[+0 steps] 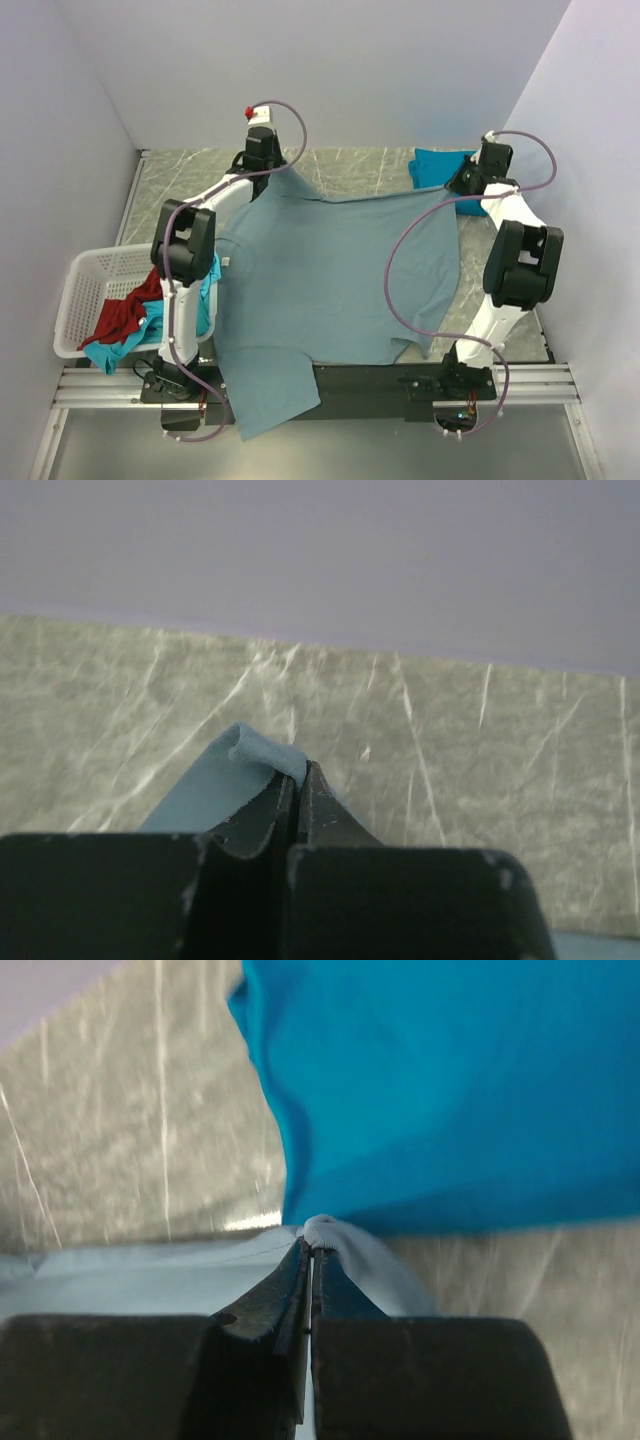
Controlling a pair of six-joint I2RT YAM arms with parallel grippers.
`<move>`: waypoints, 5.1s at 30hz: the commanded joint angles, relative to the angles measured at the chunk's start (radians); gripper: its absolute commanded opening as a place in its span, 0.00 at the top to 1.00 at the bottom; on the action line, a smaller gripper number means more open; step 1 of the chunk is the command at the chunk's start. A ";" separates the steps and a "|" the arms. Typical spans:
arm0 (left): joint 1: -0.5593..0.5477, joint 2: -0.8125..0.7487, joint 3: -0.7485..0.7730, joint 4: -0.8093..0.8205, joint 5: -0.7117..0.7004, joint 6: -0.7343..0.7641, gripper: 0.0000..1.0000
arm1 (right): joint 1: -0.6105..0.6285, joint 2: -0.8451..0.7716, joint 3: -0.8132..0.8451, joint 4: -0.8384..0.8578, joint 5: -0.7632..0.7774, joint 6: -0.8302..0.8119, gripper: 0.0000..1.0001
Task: Fold and stack the t-shirts
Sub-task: Flatten the tshirt out, then fold the tshirt
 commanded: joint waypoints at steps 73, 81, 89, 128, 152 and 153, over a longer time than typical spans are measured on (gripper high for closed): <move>-0.247 -0.747 -0.531 -0.758 -0.347 -0.684 0.99 | 0.051 -0.236 -0.106 -0.191 0.166 -0.146 0.97; -0.249 -0.735 -0.561 -0.717 -0.309 -0.681 0.99 | 0.051 -0.222 -0.175 -0.191 0.161 -0.126 0.92; -0.247 -0.672 -0.544 -0.709 -0.298 -0.675 0.99 | 0.058 -0.193 -0.220 -0.211 0.198 -0.122 0.71; 0.000 -0.257 -0.278 -0.520 0.042 -0.530 0.99 | 1.095 0.125 0.063 0.045 0.207 -0.100 0.41; 0.033 -0.215 -0.303 -0.514 0.096 -0.538 0.99 | 1.109 0.350 0.225 -0.113 0.359 -0.148 0.68; 0.033 -0.217 -0.304 -0.514 0.095 -0.538 0.99 | 1.109 0.347 0.225 -0.113 0.359 -0.145 0.71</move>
